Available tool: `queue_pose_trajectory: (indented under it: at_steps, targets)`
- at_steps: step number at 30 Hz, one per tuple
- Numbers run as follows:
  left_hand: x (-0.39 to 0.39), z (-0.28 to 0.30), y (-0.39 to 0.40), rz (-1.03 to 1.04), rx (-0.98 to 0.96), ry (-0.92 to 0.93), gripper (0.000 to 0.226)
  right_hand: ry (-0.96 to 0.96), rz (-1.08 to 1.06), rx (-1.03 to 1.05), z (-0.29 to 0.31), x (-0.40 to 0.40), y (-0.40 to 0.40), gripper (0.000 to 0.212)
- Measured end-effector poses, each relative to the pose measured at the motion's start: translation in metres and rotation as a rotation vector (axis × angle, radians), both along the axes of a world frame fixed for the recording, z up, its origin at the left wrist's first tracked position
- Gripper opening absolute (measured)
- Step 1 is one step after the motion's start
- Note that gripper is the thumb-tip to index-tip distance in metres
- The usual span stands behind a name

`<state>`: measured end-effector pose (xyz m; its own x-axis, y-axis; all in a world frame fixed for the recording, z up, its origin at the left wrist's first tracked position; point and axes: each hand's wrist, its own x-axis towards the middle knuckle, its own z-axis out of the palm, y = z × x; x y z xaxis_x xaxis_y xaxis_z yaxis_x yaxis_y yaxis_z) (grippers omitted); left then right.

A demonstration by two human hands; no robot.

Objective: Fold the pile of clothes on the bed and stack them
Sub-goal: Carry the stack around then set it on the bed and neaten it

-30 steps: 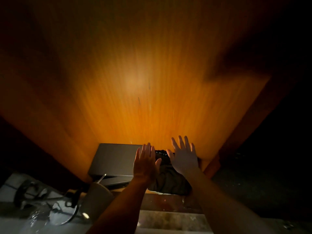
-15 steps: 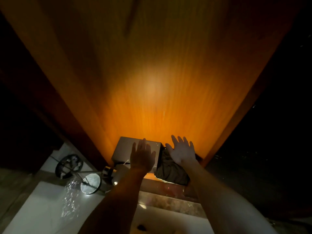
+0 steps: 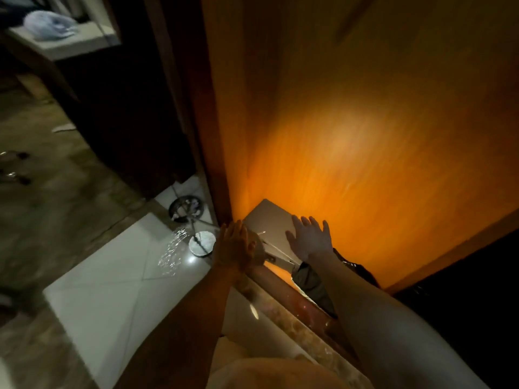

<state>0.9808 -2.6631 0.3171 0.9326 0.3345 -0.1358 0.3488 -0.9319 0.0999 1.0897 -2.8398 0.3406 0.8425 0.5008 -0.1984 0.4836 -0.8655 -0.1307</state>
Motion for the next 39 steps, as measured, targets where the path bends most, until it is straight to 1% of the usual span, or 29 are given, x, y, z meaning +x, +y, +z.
queue_pose_trajectory:
  at_steps: [3,6,9,13,18,22,26,31,35,39]
  targets:
    - [-0.035,-0.001,0.024,0.115,0.009,0.027,0.062,0.002,0.127,0.021,-0.004,-0.016,0.037,0.058]
    - [-0.068,-0.001,0.051,0.229,0.012,0.021,0.063,-0.001,0.242,0.036,-0.002,-0.032,0.079,0.052]
    - [-0.104,-0.006,0.083,0.332,0.013,0.029,0.063,-0.022,0.341,0.004,-0.003,-0.048,0.128,0.051]
    - [-0.152,-0.007,0.133,0.459,0.01,0.076,0.064,-0.022,0.457,0.019,-0.003,-0.073,0.2,0.047]
    - [-0.213,-0.004,0.2,0.59,0.011,0.104,0.063,0.015,0.592,0.059,0.001,-0.119,0.291,0.05]
    - [-0.255,-0.006,0.244,0.688,-0.011,0.115,0.064,0.051,0.679,0.04,-0.005,-0.156,0.358,0.051]
    - [-0.293,-0.01,0.288,0.779,-0.029,0.146,0.064,0.027,0.761,0.02,0.001,-0.192,0.419,0.058]
    - [-0.318,-0.014,0.335,0.867,-0.066,0.142,0.064,0.063,0.836,-0.011,0.004,-0.218,0.479,0.062]
    - [-0.322,-0.018,0.373,0.925,-0.075,0.124,0.064,0.079,0.873,-0.072,-0.004,-0.218,0.529,0.063]
    - [-0.317,-0.023,0.417,0.966,-0.085,0.101,0.064,0.058,0.903,-0.08,-0.014,-0.204,0.581,0.061]
